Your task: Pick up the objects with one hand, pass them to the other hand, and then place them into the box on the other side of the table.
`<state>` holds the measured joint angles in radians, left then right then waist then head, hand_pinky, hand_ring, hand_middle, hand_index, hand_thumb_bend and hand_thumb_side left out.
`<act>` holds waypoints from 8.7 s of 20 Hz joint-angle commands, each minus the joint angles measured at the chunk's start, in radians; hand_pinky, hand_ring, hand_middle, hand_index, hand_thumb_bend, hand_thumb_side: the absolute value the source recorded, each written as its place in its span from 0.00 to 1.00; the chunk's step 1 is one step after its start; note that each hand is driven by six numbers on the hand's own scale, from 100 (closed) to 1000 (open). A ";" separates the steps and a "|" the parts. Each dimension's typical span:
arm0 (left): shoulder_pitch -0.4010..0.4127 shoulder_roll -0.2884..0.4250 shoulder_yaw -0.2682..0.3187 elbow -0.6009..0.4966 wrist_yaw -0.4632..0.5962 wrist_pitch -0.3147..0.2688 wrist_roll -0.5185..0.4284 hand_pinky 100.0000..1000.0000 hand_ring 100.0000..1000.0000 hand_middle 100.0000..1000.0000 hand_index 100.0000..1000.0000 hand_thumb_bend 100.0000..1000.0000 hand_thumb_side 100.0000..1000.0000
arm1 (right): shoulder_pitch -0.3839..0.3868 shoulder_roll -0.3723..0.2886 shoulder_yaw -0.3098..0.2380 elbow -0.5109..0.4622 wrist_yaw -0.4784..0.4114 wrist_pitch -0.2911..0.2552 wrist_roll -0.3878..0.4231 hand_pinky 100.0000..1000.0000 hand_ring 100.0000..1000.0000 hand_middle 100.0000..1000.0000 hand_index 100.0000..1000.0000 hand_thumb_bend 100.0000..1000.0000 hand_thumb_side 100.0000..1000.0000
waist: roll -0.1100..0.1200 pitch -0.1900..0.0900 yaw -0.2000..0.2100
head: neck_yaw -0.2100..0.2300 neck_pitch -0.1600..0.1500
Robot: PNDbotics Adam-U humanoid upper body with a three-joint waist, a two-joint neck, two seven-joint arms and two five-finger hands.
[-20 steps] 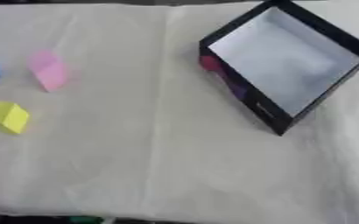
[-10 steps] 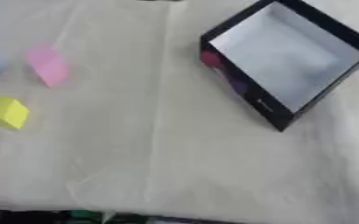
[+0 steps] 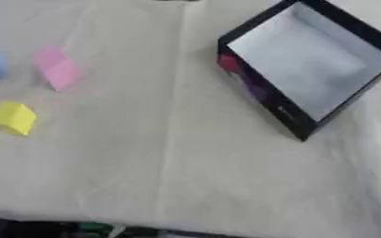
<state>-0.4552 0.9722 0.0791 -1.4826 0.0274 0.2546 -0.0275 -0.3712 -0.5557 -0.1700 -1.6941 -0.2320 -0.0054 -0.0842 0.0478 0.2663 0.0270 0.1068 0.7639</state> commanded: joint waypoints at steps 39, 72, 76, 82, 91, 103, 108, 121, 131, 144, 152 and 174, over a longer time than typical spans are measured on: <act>-0.398 -0.064 -0.075 0.597 -0.795 -0.152 -0.570 0.91 0.99 0.80 0.84 0.63 0.08 | -0.025 -0.045 0.024 -0.016 0.005 -0.015 0.018 0.87 0.79 0.91 0.90 0.00 0.55 | -0.030 0.010 -0.021 | 0.063 -0.045; -0.429 -0.132 -0.038 0.695 -0.936 -0.050 -0.461 0.90 1.00 0.80 0.82 0.46 0.00 | -0.031 -0.020 0.038 -0.011 0.016 -0.011 0.028 0.87 0.79 0.91 0.90 0.00 0.57 | -0.040 0.046 -0.042 | 0.095 -0.059; -0.429 -0.142 -0.040 0.709 -0.934 -0.051 -0.433 0.89 1.00 0.79 0.81 0.44 0.00 | -0.026 -0.016 0.038 -0.008 0.021 -0.009 0.028 0.87 0.79 0.91 0.90 0.00 0.57 | -0.040 0.048 -0.041 | 0.093 -0.055; -0.432 -0.146 -0.044 0.718 -0.926 -0.059 -0.458 0.87 0.93 0.76 0.73 0.34 0.00 | -0.024 -0.014 0.036 -0.006 0.022 -0.009 0.028 0.87 0.79 0.91 0.90 0.00 0.57 | -0.039 0.048 -0.043 | 0.095 -0.054; -0.443 -0.137 -0.049 0.687 -0.924 -0.066 -0.507 0.84 0.80 0.69 0.57 0.14 0.00 | -0.020 -0.017 0.033 -0.005 0.020 -0.011 0.026 0.87 0.79 0.91 0.90 0.00 0.56 | -0.039 0.042 -0.039 | 0.096 -0.048; -0.414 -0.086 -0.069 0.505 -0.826 -0.080 -0.492 0.80 0.73 0.64 0.51 0.03 0.00 | -0.017 -0.025 0.032 -0.004 0.016 -0.015 0.026 0.87 0.79 0.91 0.90 0.00 0.55 | -0.041 0.028 -0.029 | 0.080 -0.053; -0.360 -0.061 -0.082 0.333 -0.682 -0.072 -0.465 0.79 0.69 0.63 0.51 0.00 0.00 | -0.033 -0.035 0.036 -0.009 0.008 -0.019 0.028 0.87 0.79 0.91 0.90 0.00 0.54 | -0.043 0.022 -0.026 | 0.070 -0.051; -0.239 -0.099 -0.156 -0.050 -0.430 0.009 -0.411 0.76 0.61 0.60 0.50 0.00 0.00 | -0.231 -0.061 0.140 -0.052 -0.026 0.008 0.099 0.87 0.82 0.92 0.91 0.00 0.51 | -0.048 -0.012 -0.026 | 0.039 -0.043; -0.209 -0.200 -0.207 -0.183 -0.449 0.035 -0.379 0.76 0.59 0.59 0.50 0.00 0.00 | -0.421 -0.005 0.285 -0.053 0.008 0.067 0.220 0.87 0.83 0.92 0.90 0.00 0.43 | -0.047 -0.039 -0.026 | 0.008 -0.041; -0.183 -0.319 -0.254 -0.236 -0.504 0.019 -0.308 0.75 0.57 0.59 0.51 0.00 0.00 | -0.566 0.122 0.430 0.014 0.083 0.087 0.341 0.87 0.83 0.92 0.90 0.00 0.38 | -0.055 -0.053 -0.031 | -0.008 -0.031; -0.172 -0.376 -0.277 -0.255 -0.516 -0.004 -0.255 0.74 0.56 0.58 0.51 0.00 0.00 | -0.610 0.196 0.483 0.059 0.156 0.107 0.384 0.87 0.83 0.92 0.90 0.00 0.38 | -0.062 -0.054 -0.026 | -0.010 -0.027; -0.203 -0.518 -0.293 -0.192 -0.516 -0.043 -0.186 0.73 0.53 0.57 0.50 0.00 0.00 | -0.683 0.334 0.591 0.164 0.357 0.121 0.460 0.87 0.85 0.94 0.91 0.00 0.28 | -0.071 -0.050 -0.006 | -0.027 -0.027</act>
<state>-0.6377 0.4476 -0.2169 -1.6675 -0.4888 0.2146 -0.2208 -1.0304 -0.2217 0.4227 -1.5252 0.1121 0.1179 0.3692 -0.0127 0.2538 0.0202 0.0785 0.7378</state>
